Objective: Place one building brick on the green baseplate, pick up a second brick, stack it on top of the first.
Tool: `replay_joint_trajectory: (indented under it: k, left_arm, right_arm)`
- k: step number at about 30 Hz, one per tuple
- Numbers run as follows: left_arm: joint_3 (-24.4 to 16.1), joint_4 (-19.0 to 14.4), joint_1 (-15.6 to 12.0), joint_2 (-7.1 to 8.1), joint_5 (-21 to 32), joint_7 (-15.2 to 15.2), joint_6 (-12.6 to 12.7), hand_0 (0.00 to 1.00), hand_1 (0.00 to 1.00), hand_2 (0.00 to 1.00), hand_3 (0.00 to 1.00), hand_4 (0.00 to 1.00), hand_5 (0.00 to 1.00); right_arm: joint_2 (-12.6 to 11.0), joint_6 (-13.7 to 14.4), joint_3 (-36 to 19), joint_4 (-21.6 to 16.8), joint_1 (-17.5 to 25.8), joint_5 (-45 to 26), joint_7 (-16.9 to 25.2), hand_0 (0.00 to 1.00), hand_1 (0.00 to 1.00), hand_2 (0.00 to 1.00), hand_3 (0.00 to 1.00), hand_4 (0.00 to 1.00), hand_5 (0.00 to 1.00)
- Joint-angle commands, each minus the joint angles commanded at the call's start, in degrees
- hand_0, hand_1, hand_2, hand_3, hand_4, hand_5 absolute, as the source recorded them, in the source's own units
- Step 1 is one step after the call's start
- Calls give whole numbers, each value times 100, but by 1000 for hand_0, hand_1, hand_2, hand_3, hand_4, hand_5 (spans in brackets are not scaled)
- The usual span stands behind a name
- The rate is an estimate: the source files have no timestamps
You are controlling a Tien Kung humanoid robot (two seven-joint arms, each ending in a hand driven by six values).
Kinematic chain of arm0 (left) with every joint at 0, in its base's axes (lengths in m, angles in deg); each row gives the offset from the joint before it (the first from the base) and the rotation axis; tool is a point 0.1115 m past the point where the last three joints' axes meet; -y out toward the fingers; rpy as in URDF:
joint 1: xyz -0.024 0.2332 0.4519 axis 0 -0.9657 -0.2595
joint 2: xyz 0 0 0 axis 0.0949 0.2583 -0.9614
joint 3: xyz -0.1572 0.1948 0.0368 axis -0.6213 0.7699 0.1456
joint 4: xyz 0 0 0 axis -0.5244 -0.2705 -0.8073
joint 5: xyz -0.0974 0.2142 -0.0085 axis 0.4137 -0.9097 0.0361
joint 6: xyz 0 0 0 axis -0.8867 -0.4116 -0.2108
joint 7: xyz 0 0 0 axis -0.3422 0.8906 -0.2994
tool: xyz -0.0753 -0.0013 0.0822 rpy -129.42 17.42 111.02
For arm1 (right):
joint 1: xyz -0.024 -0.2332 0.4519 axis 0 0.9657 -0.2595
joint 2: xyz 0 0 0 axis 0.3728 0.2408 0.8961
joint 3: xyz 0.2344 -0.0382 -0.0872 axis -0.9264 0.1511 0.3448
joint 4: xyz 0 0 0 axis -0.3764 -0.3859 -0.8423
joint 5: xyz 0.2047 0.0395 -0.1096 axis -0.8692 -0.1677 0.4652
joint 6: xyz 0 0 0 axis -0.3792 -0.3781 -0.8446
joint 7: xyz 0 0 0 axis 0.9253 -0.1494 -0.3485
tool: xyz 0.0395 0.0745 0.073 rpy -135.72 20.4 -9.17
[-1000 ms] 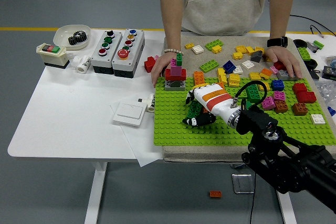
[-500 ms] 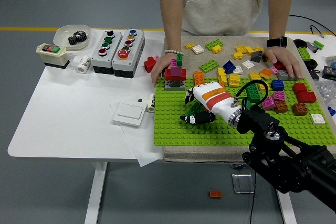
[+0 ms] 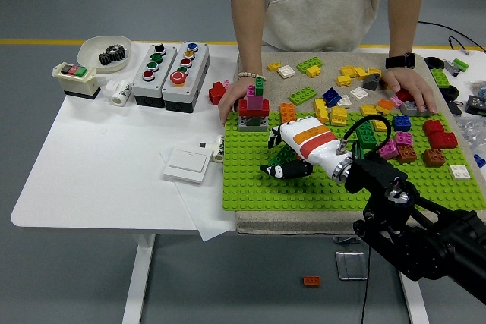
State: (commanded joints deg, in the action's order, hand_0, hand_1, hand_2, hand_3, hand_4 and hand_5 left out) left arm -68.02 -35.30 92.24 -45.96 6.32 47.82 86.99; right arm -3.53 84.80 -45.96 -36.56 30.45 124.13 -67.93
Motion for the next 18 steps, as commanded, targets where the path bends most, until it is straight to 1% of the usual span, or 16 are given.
replay_joint_trajectory:
  k: [4,5,12,13,14,18]
  left_arm:
    - [12,0,-5,0,16,-7,8,833,824,817,620,721,682]
    - [15,0,-6,1,18,-8,9,831,823,817,620,721,682]
    - [29,5,-13,7,41,-22,19,831,823,816,619,721,682]
    - [29,5,-13,7,43,-23,19,831,823,816,619,721,682]
    - [33,8,-12,7,44,-23,21,831,823,816,619,721,682]
    - [59,13,-7,12,82,-37,28,831,822,816,620,721,682]
  right_arm:
    - [-85,-6,-31,-154,27,80,0,169,323,529,528,813,508]
    - [-108,-8,-40,-189,30,95,-2,165,318,527,525,794,498]
    - [-453,-45,-60,-626,40,253,-32,166,318,523,525,787,493]
    - [-467,-47,-60,-644,41,258,-33,166,318,523,525,787,493]
    - [-593,-66,-67,-773,52,301,-41,166,318,523,525,787,493]
    - [-940,-128,-28,-1066,101,396,-60,166,321,523,525,783,491]
